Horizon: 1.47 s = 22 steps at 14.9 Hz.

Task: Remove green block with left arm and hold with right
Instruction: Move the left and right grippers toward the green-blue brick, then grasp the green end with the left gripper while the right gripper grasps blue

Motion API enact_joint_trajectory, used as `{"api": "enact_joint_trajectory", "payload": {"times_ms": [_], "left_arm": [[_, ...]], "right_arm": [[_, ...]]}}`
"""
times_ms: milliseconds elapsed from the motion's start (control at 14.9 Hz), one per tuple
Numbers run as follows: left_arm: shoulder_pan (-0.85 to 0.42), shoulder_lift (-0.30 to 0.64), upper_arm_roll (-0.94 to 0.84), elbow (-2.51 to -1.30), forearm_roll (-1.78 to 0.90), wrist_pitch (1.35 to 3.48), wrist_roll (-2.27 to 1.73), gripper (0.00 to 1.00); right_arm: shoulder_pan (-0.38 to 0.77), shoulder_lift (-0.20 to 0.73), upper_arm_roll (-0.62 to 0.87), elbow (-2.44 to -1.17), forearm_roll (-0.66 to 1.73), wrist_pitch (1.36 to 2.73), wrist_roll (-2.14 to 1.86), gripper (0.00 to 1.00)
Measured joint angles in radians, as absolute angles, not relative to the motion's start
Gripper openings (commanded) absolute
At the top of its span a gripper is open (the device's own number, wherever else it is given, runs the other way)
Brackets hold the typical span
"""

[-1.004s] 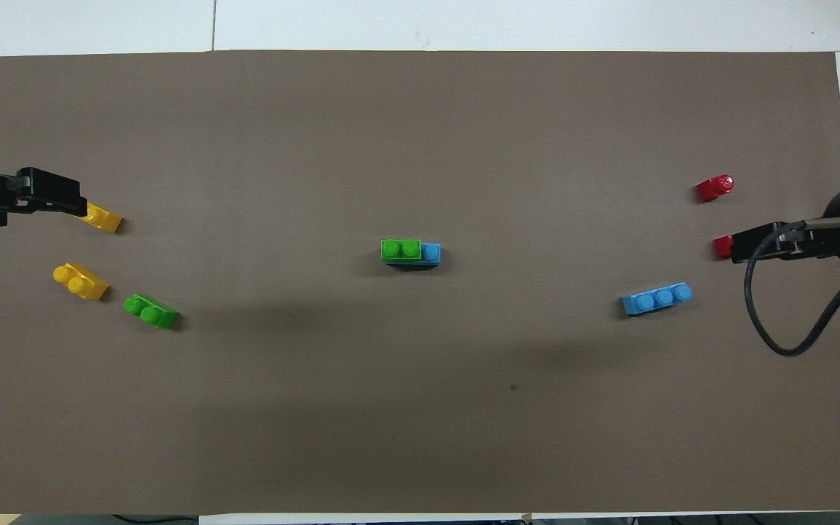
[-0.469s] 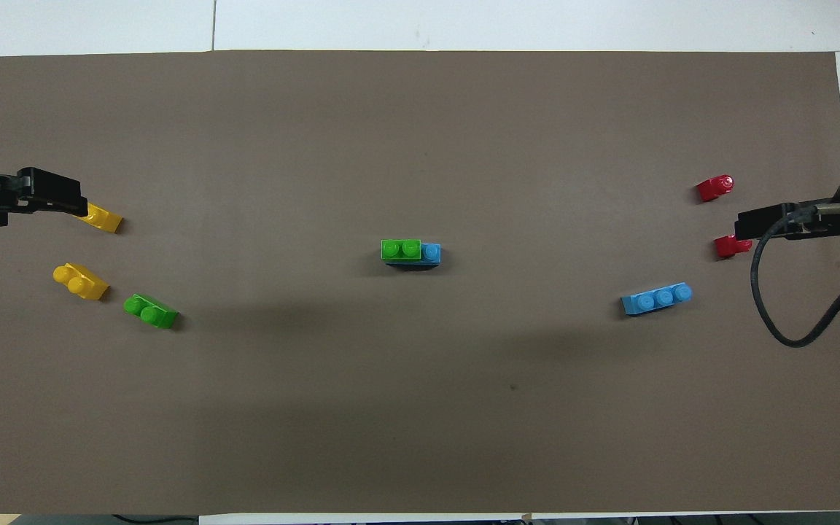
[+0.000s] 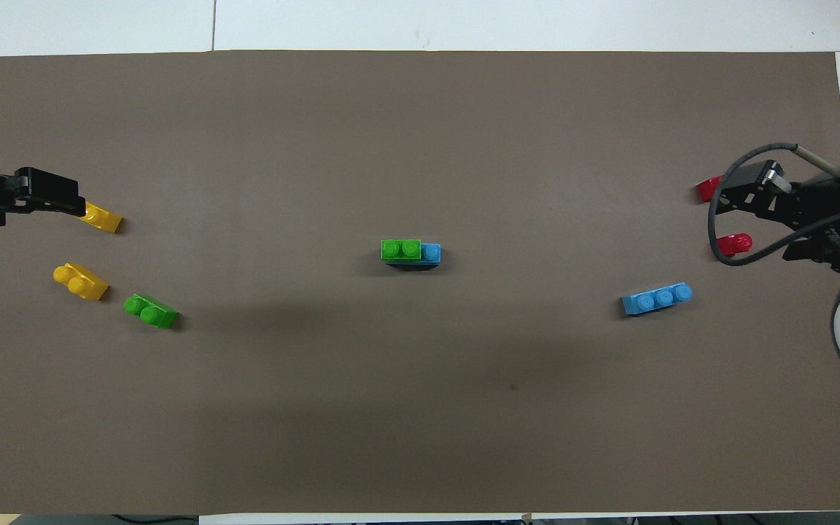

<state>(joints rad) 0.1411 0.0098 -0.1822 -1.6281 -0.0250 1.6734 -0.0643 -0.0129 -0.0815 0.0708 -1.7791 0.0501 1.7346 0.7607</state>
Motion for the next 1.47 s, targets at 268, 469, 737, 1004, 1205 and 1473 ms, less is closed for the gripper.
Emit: {"api": "enact_joint_trajectory", "payload": {"times_ms": [268, 469, 737, 1004, 1205, 1473], "left_arm": [[0.138, -0.005, -0.185, -1.635, -0.025, 1.666, -0.136, 1.0], [0.095, -0.027, -0.198, -1.68, -0.025, 1.665, -0.349, 1.0], [-0.026, -0.053, -0.206, -1.731, -0.026, 1.68, -0.698, 1.0], [-0.192, -0.093, -0.209, -1.851, -0.027, 1.84, -1.211, 1.0], [-0.311, -0.123, -0.213, -1.934, -0.027, 1.916, -1.6, 1.0], [-0.4, -0.108, -0.212, -1.968, -0.026, 1.994, -1.983, 1.0]], "right_arm": [[-0.022, -0.017, 0.067, -1.792, 0.32, 1.714, 1.198, 1.0], [-0.023, 0.054, 0.064, -1.793, 0.469, 1.721, 1.41, 1.0], [0.0, 0.127, 0.069, -1.795, 0.571, 1.767, 1.458, 1.0], [0.038, 0.163, 0.069, -1.818, 0.616, 1.857, 1.463, 1.0], [0.096, 0.175, 0.07, -1.85, 0.617, 1.968, 1.454, 1.0], [0.178, 0.189, 0.071, -1.901, 0.634, 2.134, 1.397, 1.0]]}}
